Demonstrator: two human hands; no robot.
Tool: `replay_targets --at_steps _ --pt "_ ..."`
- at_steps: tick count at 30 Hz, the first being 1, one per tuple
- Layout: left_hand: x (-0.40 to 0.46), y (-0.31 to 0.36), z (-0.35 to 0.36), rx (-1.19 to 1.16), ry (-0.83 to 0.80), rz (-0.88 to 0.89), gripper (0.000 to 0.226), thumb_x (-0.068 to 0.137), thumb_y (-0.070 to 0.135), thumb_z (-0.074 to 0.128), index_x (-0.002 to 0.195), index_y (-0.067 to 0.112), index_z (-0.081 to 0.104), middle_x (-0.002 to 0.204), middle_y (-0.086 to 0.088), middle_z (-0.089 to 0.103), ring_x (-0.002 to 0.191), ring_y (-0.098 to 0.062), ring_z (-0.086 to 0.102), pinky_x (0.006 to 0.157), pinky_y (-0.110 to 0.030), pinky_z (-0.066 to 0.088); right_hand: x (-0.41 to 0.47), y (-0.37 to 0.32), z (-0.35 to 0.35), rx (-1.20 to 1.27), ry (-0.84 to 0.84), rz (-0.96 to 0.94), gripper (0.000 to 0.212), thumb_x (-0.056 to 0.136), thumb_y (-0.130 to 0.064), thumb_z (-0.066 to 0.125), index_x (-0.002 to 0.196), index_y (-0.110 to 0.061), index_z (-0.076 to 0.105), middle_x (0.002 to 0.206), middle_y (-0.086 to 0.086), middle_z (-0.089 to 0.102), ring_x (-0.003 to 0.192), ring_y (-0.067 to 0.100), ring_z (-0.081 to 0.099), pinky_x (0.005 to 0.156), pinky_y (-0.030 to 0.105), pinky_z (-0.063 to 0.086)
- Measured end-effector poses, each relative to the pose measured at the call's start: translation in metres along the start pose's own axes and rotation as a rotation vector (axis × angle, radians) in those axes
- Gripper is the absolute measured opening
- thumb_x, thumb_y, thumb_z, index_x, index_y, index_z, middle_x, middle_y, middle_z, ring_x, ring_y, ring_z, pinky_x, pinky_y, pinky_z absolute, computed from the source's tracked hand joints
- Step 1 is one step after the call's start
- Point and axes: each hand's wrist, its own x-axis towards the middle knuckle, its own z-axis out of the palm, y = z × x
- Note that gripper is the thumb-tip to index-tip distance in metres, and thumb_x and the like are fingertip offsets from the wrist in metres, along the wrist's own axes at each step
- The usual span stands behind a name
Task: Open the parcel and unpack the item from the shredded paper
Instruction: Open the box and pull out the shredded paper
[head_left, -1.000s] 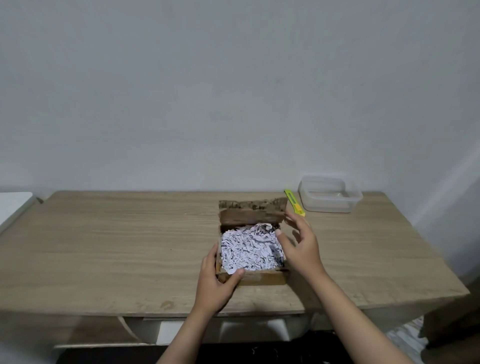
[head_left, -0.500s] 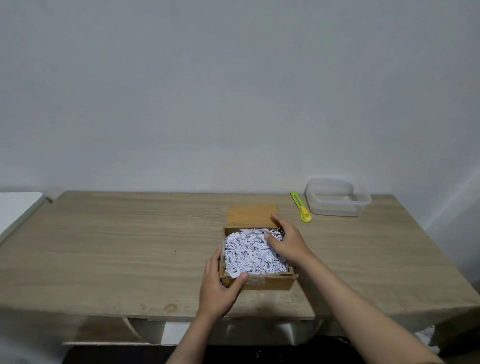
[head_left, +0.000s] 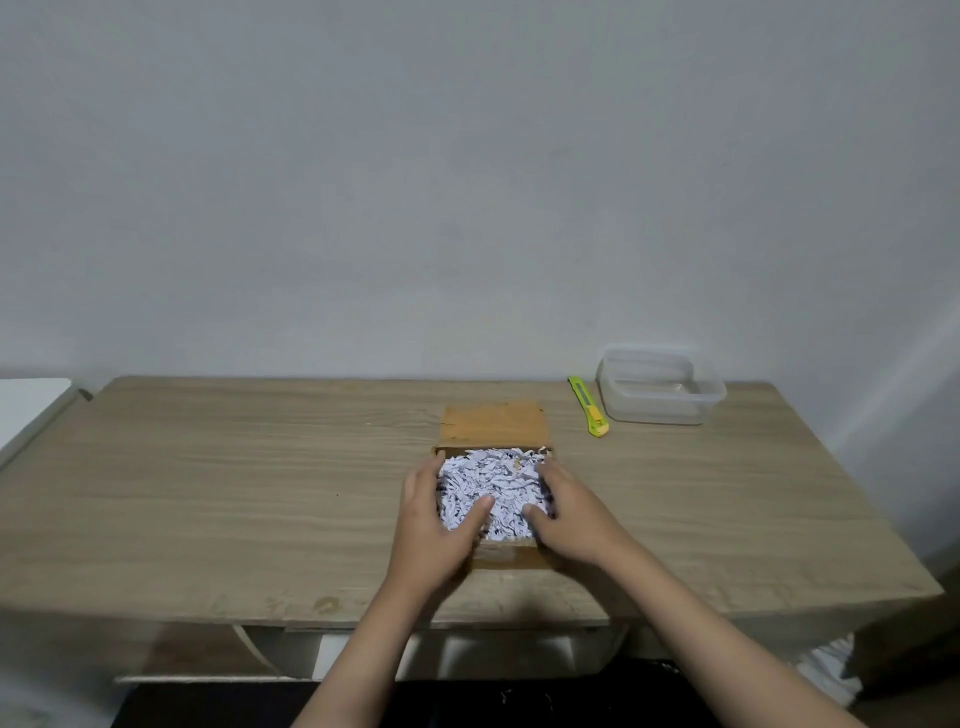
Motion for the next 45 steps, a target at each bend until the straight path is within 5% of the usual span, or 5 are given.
replay_targets --at_steps 7,10,19,25,45 --pt "0.021 0.012 0.017 0.012 -0.16 -0.157 0.054 0.092 0.027 0.056 0.14 0.01 0.038 0.142 -0.012 0.042 0.131 -0.022 0.042 0.11 -0.031 0.031 0.01 -0.018 0.008 0.019 -0.047 0.041 0.076 0.083 -0.031 0.059 0.146 -0.01 0.021 0.155 0.013 0.021 0.146 0.024 0.012 0.117 0.035 0.02" --pt "0.035 0.009 0.021 0.035 -0.314 -0.316 0.053 0.093 0.025 0.047 0.143 0.019 0.031 0.132 -0.027 0.05 0.111 -0.046 0.056 0.09 -0.051 0.05 0.025 -0.021 0.003 0.029 -0.099 0.102 0.087 0.075 -0.031 0.066 0.146 -0.01 0.02 0.152 0.013 0.027 0.141 0.025 0.025 0.114 0.034 0.027" --pt "0.06 0.012 0.022 0.401 -0.564 -0.372 0.079 0.079 0.011 0.058 0.148 0.024 0.021 0.144 -0.012 0.042 0.116 -0.027 0.056 0.083 -0.026 0.049 0.043 -0.026 -0.009 0.011 -0.294 0.273 0.1 0.066 -0.02 0.082 0.146 -0.019 0.022 0.146 0.006 0.043 0.116 0.024 0.056 0.094 0.034 0.05" --pt "0.066 0.01 0.017 0.578 -0.688 -0.318 0.09 0.077 0.02 0.066 0.149 0.023 0.014 0.145 -0.014 0.041 0.128 -0.026 0.046 0.1 -0.027 0.043 0.051 -0.025 -0.001 -0.127 -0.346 0.243 0.115 0.06 -0.031 0.086 0.148 -0.021 0.013 0.154 0.009 0.026 0.136 0.028 0.036 0.106 0.037 0.039" --pt "0.062 0.011 0.017 0.784 -0.686 -0.126 0.089 0.074 0.023 0.074 0.146 0.019 0.023 0.138 -0.011 0.05 0.127 -0.028 0.047 0.1 -0.03 0.042 0.042 -0.016 0.009 -0.151 -0.278 0.11 0.105 0.055 -0.034 0.088 0.14 -0.021 0.027 0.131 0.013 0.04 0.121 0.03 0.046 0.097 0.033 0.04"
